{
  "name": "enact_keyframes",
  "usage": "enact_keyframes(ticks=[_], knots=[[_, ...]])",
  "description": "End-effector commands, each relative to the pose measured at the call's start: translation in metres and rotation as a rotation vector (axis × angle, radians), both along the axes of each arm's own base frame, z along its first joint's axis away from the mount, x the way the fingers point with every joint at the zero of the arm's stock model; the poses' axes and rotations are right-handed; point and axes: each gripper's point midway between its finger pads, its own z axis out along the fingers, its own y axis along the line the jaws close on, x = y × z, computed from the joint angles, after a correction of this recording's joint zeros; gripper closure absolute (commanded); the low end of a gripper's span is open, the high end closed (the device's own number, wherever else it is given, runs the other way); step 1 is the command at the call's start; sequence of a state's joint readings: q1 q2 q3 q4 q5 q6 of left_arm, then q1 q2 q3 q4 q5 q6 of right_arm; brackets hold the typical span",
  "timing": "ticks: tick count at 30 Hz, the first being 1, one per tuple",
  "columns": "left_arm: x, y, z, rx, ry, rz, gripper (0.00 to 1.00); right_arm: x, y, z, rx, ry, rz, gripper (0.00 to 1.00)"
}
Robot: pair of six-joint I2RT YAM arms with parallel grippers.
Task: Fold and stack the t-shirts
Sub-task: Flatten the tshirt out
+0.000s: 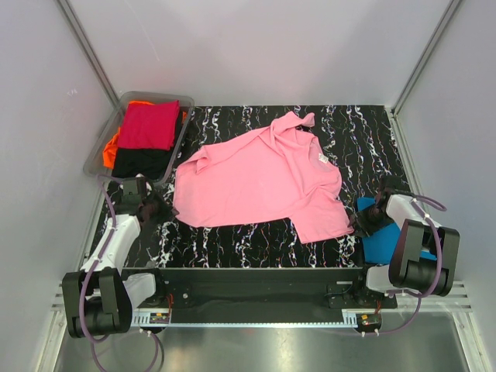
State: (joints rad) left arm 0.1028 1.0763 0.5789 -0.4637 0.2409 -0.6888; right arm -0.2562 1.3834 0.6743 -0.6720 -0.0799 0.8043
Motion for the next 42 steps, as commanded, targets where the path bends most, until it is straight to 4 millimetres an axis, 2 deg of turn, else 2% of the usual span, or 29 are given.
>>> enact_keyframes(ticks=[1,3,6,8,10,11,14,15,17,18,19,20,21,22,24,25,26,27,28,30,31,32,34,35,36,37,38,40,42], knots=[[0.011,-0.003,0.011,-0.015,-0.058,-0.015,1.00,-0.006,-0.001,-0.010,-0.010,0.031,-0.004,0.62],[0.011,-0.003,0.012,-0.019,-0.063,-0.015,1.00,-0.006,0.000,-0.013,-0.001,0.046,0.002,0.72],[0.012,-0.003,0.016,-0.023,-0.074,-0.017,1.00,0.002,0.002,-0.007,0.014,0.015,0.010,1.00],[0.014,-0.006,0.022,-0.026,-0.094,-0.030,1.00,0.014,0.002,0.006,0.017,-0.040,0.011,1.00],[0.018,-0.007,0.036,-0.031,-0.136,-0.039,1.00,0.038,-0.003,0.032,0.004,-0.126,0.006,1.00],[0.020,-0.009,0.043,-0.036,-0.154,-0.047,1.00,0.061,-0.008,0.056,-0.011,-0.205,0.006,1.00],[0.031,-0.013,0.078,-0.038,-0.247,-0.083,1.00,0.097,-0.015,0.103,-0.039,-0.327,0.044,1.00],[0.031,-0.013,0.084,-0.033,-0.251,-0.088,1.00,0.120,-0.021,0.140,-0.067,-0.417,0.057,1.00],[0.039,-0.013,0.115,-0.002,-0.320,-0.112,1.00,0.138,-0.028,0.173,-0.103,-0.491,0.060,1.00],[0.039,-0.013,0.123,0.004,-0.334,-0.118,1.00,0.154,-0.031,0.211,-0.126,-0.583,0.067,1.00],[0.045,-0.013,0.146,0.015,-0.392,-0.122,1.00,0.163,-0.029,0.232,-0.124,-0.646,0.081,1.00],[0.048,-0.013,0.158,0.024,-0.422,-0.128,1.00,0.170,-0.029,0.252,-0.135,-0.701,0.099,1.00],[0.050,-0.013,0.171,0.033,-0.455,-0.132,1.00,0.178,-0.031,0.291,-0.165,-0.793,0.112,1.00],[0.054,-0.015,0.200,0.046,-0.525,-0.142,1.00,0.181,-0.031,0.315,-0.184,-0.854,0.122,1.00],[0.053,-0.017,0.239,0.067,-0.624,-0.171,1.00,0.175,-0.029,0.377,-0.248,-1.007,0.155,1.00],[0.051,-0.021,0.277,0.078,-0.716,-0.187,1.00,0.173,-0.028,0.404,-0.277,-1.091,0.166,1.00],[0.042,-0.025,0.303,0.089,-0.788,-0.217,1.00,0.158,-0.022,0.443,-0.308,-1.191,0.178,1.00],[0.036,-0.027,0.324,0.102,-0.844,-0.234,1.00,0.150,-0.019,0.462,-0.324,-1.239,0.187,1.00],[0.024,-0.029,0.364,0.122,-0.945,-0.248,1.00,0.142,-0.017,0.480,-0.347,-1.284,0.199,1.00],[0.001,-0.037,0.403,0.158,-1.061,-0.293,1.00,0.112,-0.011,0.531,-0.411,-1.407,0.207,1.00],[-0.017,-0.043,0.435,0.168,-1.149,-0.311,1.00,0.101,-0.010,0.548,-0.441,-1.450,0.200,1.00],[-0.028,-0.044,0.449,0.178,-1.191,-0.321,1.00,0.077,-0.005,0.581,-0.490,-1.533,0.204,1.00],[-0.057,-0.044,0.486,0.214,-1.304,-0.315,1.00,0.048,0.000,0.612,-0.556,-1.613,0.210,1.00],[-0.069,-0.047,0.496,0.211,-1.340,-0.330,1.00,0.034,0.001,0.626,-0.587,-1.644,0.205,1.00],[-0.079,-0.048,0.504,0.215,-1.369,-0.336,1.00,0.007,0.005,0.655,-0.635,-1.720,0.191,1.00],[-0.099,-0.050,0.518,0.215,-1.422,-0.344,1.00,-0.008,0.003,0.663,-0.673,-1.729,0.166,1.00],[-0.106,-0.049,0.523,0.229,-1.444,-0.339,1.00,-0.037,0.008,0.688,-0.717,-1.800,0.152,1.00],[-0.128,-0.047,0.532,0.233,-1.485,-0.332,1.00,-0.060,0.012,0.702,-0.739,-1.840,0.132,1.00],[-0.133,-0.036,0.531,0.267,-1.477,-0.277,1.00,-0.080,0.020,0.716,-0.741,-1.904,0.135,1.00]])
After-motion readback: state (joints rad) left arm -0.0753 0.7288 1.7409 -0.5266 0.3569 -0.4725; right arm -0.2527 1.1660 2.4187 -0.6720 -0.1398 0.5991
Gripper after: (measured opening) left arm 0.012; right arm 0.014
